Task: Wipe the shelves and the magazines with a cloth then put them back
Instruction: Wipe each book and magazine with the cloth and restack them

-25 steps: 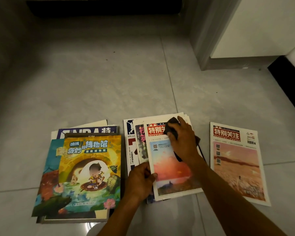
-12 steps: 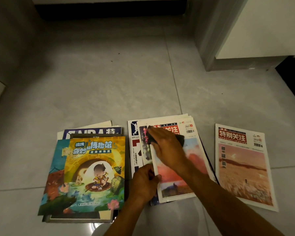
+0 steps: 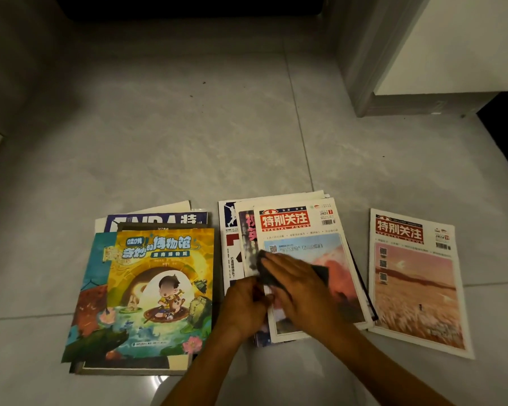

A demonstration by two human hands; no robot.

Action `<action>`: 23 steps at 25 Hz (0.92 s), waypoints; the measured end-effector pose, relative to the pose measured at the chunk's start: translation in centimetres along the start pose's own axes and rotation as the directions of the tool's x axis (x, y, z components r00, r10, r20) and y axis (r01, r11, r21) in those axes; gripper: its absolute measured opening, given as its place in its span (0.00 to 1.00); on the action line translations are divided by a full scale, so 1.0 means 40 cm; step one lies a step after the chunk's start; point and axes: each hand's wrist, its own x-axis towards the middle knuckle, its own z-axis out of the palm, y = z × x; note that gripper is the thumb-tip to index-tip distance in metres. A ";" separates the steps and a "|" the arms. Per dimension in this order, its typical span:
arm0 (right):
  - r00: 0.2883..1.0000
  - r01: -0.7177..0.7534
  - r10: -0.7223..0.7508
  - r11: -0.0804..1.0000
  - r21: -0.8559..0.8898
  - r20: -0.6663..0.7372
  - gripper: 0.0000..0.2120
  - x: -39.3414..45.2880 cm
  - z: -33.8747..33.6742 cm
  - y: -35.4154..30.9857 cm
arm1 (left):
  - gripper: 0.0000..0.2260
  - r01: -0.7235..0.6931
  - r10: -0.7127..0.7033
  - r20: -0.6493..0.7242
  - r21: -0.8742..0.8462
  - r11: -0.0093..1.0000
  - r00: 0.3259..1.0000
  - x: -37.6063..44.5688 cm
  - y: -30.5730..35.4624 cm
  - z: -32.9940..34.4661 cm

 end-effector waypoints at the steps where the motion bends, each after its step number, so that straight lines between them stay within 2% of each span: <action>1: 1.000 -0.014 0.014 1.000 -0.017 -0.004 0.32 -0.011 -0.012 0.029 | 0.02 0.013 -0.013 0.018 -0.039 0.999 1.000 0.002 0.002 -0.006; 3: 0.987 -0.157 0.158 0.987 0.024 -0.032 0.30 0.029 -0.031 0.078 | 0.02 0.041 -0.037 0.037 -0.122 0.992 0.999 0.008 0.000 -0.012; 5: 0.913 -0.357 0.385 0.914 0.194 -0.132 0.25 0.085 -0.035 0.078 | 0.01 0.061 -0.056 0.038 -0.166 0.984 0.998 0.006 -0.003 -0.012; 6: 0.887 -0.405 0.440 0.887 0.222 -0.140 0.24 0.082 -0.026 0.051 | 0.02 0.059 -0.054 0.036 -0.167 0.984 0.998 0.000 -0.003 -0.010; 7: 0.897 -0.386 0.413 0.906 0.175 -0.160 0.23 0.052 -0.004 0.022 | 0.02 0.043 -0.039 0.030 -0.148 0.988 0.999 -0.004 -0.003 -0.009; 9: 0.972 -0.191 0.191 0.982 0.012 -0.140 0.19 -0.075 0.037 -0.042 | 0.03 -0.009 0.013 0.033 -0.102 0.995 0.999 -0.009 -0.004 -0.010; 11: 0.992 -0.039 0.031 0.997 -0.066 -0.123 0.18 -0.173 0.028 -0.022 | 0.04 -0.023 0.026 0.035 -0.081 0.996 0.999 -0.007 -0.007 -0.013; 13: 0.987 -0.085 0.073 0.993 -0.082 -0.140 0.20 -0.193 -0.002 0.037 | 0.06 -0.022 0.023 0.014 -0.051 0.998 1.000 -0.001 -0.010 -0.015; 16: 0.921 -0.323 0.306 0.946 -0.031 -0.242 0.21 -0.173 0.016 0.022 | 0.06 0.003 -0.003 -0.005 -0.042 0.999 1.000 0.001 -0.009 -0.011; 17: 0.924 -0.327 0.301 0.941 -0.080 -0.235 0.21 -0.180 0.054 -0.017 | 0.06 0.010 -0.011 -0.018 -0.043 0.999 1.000 -0.004 -0.007 -0.010; 19: 0.988 -0.082 0.053 0.977 -0.196 -0.147 0.20 -0.218 0.101 -0.080 | 0.07 -0.014 0.013 -0.023 -0.017 1.000 1.000 -0.011 0.001 -0.007; 20: 0.996 0.020 -0.036 0.982 -0.186 -0.079 0.20 -0.229 0.089 -0.066 | 0.07 -0.023 0.023 -0.018 -0.001 1.000 1.000 -0.014 0.004 -0.007; 21: 0.997 0.050 -0.061 0.982 -0.183 -0.055 0.20 -0.228 0.058 -0.037 | 0.07 -0.021 0.021 -0.015 0.006 1.000 1.000 -0.018 0.006 -0.008; 22: 0.997 0.006 -0.019 0.983 -0.185 -0.069 0.21 -0.219 0.027 -0.002 | 0.06 -0.008 0.008 -0.012 -0.002 1.000 1.000 -0.020 0.009 -0.010; 23: 0.992 -0.096 0.083 0.986 -0.136 -0.095 0.21 -0.206 -0.005 0.034 | 0.05 0.009 -0.009 -0.010 -0.024 1.000 1.000 -0.018 0.010 -0.011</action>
